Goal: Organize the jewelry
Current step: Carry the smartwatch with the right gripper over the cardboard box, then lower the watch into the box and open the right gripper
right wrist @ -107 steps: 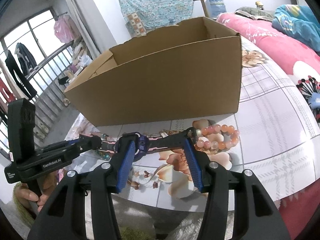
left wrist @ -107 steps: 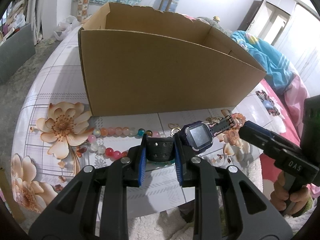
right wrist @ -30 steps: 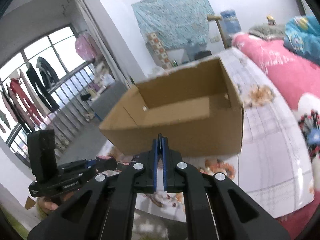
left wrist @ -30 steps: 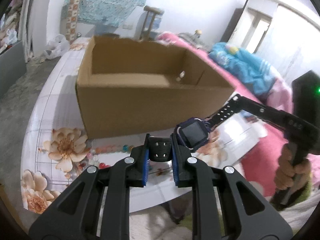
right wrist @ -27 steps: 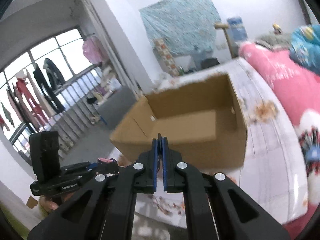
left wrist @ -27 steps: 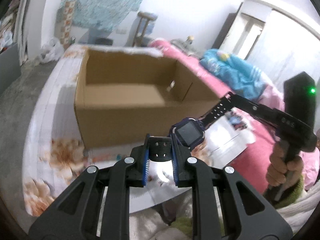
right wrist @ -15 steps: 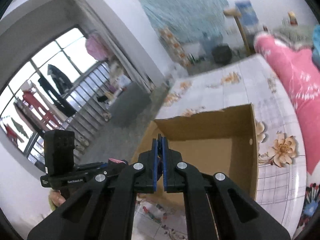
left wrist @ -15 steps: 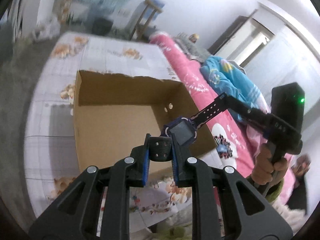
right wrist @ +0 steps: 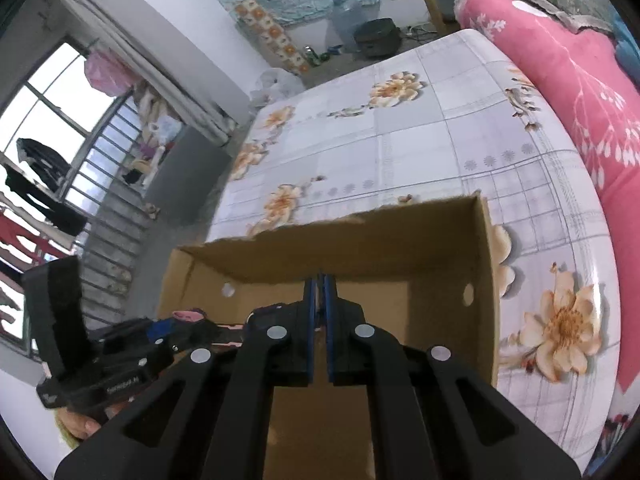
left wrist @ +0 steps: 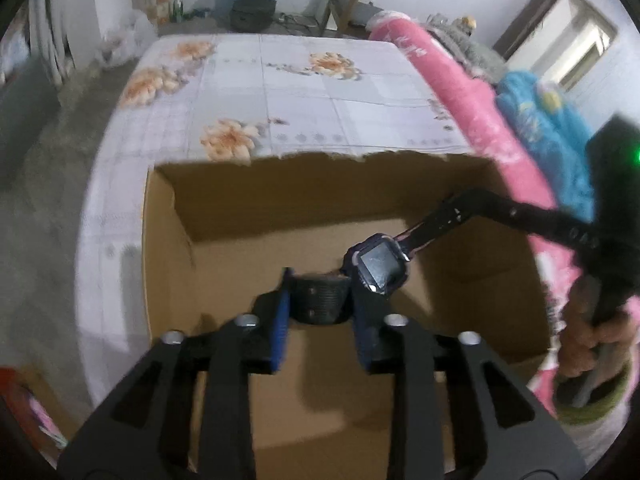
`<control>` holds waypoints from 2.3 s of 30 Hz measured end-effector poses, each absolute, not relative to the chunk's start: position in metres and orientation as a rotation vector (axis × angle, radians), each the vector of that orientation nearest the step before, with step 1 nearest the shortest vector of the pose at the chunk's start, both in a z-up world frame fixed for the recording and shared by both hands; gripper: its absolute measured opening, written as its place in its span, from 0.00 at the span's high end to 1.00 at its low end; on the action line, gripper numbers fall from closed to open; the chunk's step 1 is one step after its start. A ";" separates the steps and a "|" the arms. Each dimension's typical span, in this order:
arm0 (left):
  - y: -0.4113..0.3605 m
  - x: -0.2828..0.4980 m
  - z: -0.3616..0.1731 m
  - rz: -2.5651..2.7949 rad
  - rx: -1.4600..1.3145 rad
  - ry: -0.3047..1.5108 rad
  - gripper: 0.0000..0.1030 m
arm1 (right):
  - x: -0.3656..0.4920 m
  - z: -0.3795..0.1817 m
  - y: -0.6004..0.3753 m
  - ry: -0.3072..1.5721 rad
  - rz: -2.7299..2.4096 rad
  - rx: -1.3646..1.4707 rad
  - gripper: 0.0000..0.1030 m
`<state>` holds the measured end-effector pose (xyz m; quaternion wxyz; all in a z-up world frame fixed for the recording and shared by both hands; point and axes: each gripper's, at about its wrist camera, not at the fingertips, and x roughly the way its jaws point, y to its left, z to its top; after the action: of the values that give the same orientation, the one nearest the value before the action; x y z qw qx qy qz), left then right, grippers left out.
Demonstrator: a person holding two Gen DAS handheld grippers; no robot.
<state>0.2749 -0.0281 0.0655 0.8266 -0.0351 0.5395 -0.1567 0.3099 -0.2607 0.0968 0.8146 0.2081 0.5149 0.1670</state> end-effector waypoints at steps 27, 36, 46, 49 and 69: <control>0.038 0.156 0.134 -0.285 -0.068 0.772 0.27 | 0.299 0.092 -0.176 1.206 0.516 -0.055 0.60; 0.100 0.103 0.098 -0.216 -0.214 0.734 0.26 | 0.318 0.049 -0.099 1.259 0.626 -0.525 0.47; 0.124 0.092 0.063 -0.141 -0.230 0.747 0.26 | 0.332 0.038 -0.095 1.260 0.640 -0.576 0.59; 0.126 0.091 0.059 -0.151 -0.247 0.754 0.26 | 0.336 0.037 -0.105 1.261 0.592 -0.580 0.61; 0.120 0.068 0.059 -0.156 -0.241 0.714 0.22 | 0.276 0.155 -0.174 1.002 0.509 -0.312 0.53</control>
<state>0.0680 0.1203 0.0594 0.9268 -0.1177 0.3485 -0.0762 0.2761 -0.1739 0.1554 0.8347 -0.1475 0.4732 0.2401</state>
